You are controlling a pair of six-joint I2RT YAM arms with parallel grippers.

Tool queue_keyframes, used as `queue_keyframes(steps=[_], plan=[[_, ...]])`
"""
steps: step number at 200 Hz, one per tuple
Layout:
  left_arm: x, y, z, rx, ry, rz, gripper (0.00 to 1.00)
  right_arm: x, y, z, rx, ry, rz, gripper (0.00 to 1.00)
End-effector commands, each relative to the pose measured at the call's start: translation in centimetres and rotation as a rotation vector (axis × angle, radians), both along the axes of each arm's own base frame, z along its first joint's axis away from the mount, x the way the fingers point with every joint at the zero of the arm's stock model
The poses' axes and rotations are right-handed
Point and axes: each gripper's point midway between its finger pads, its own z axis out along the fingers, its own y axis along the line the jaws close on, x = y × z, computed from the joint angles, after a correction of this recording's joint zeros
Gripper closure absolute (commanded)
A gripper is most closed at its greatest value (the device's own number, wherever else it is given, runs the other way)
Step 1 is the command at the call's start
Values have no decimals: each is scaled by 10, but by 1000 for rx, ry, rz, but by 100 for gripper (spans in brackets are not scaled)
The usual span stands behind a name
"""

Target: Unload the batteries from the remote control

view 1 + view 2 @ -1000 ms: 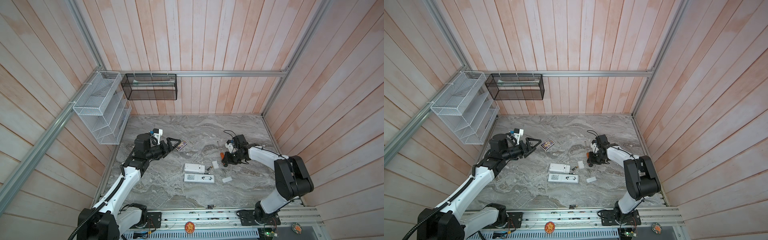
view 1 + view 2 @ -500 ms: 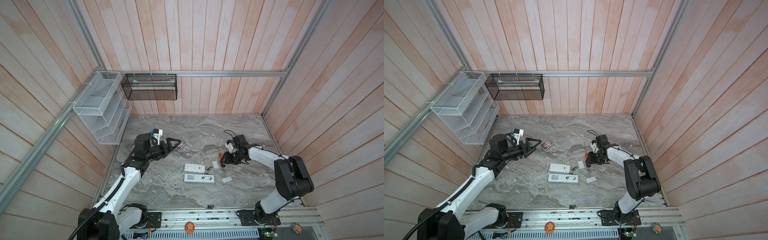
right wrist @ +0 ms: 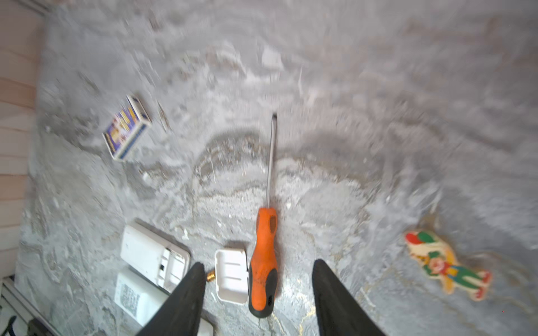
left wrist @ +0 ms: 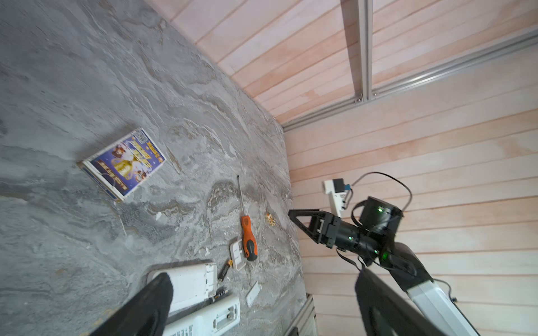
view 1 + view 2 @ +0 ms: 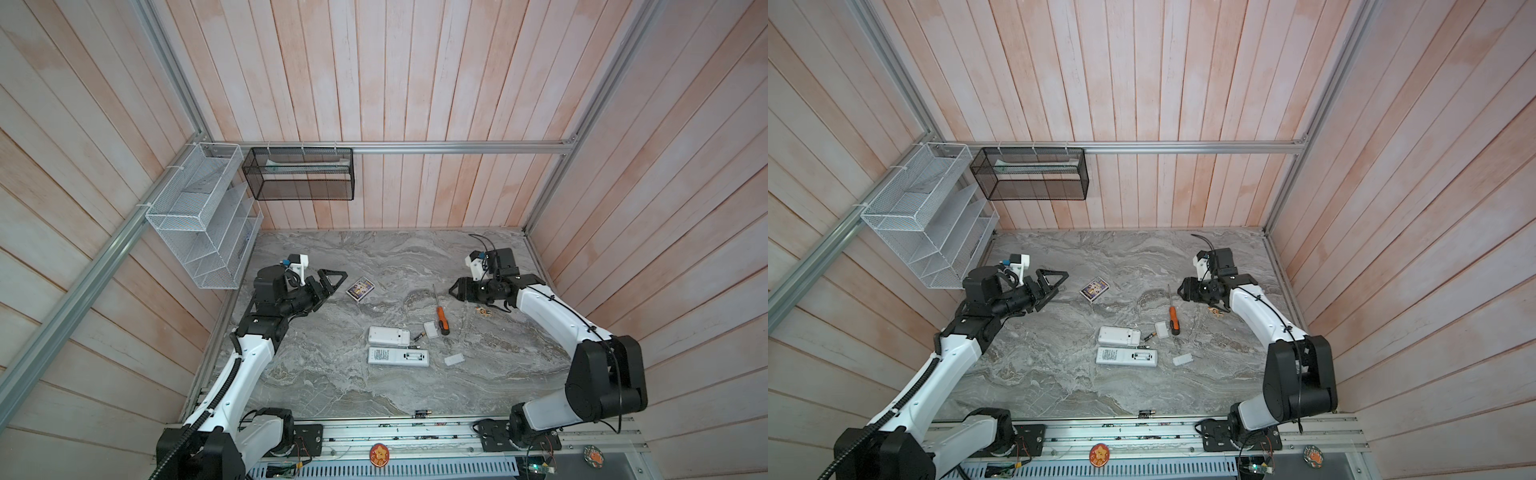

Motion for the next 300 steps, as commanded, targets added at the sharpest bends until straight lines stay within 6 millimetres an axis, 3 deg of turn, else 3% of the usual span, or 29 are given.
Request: queue_keyframes(steps=[1,31,46,47,48,60,79,112,180,228,265,300], plan=[[14,27,23,100,-82,145,0,25,-20,59,26,-200,-74,39],[21,57,36,199,-175,313,0,35,-57,106,28,-555,-181,32],[18,69,43,233,-261,382,0,24,-66,127,-26,-794,-181,31],[18,69,43,237,-268,386,0,22,-66,120,-33,-796,-178,31],[17,70,44,238,-273,389,0,22,-66,127,-36,-824,-175,31],[13,80,46,281,-337,438,0,7,-71,128,-84,-962,-174,27],[11,93,42,380,-404,493,0,-6,-79,111,-153,-1063,-187,11],[18,105,24,555,-455,513,0,7,-91,63,-271,-942,-175,9],[29,133,-9,749,-503,634,0,23,-106,-11,-336,-748,-177,6],[37,153,-34,882,-491,710,0,23,-112,-33,-322,-736,-202,6],[55,156,-54,932,-474,703,0,9,-121,-34,-313,-789,-257,6],[72,152,-97,1001,-415,598,0,-13,-123,-32,-308,-872,-289,6]])
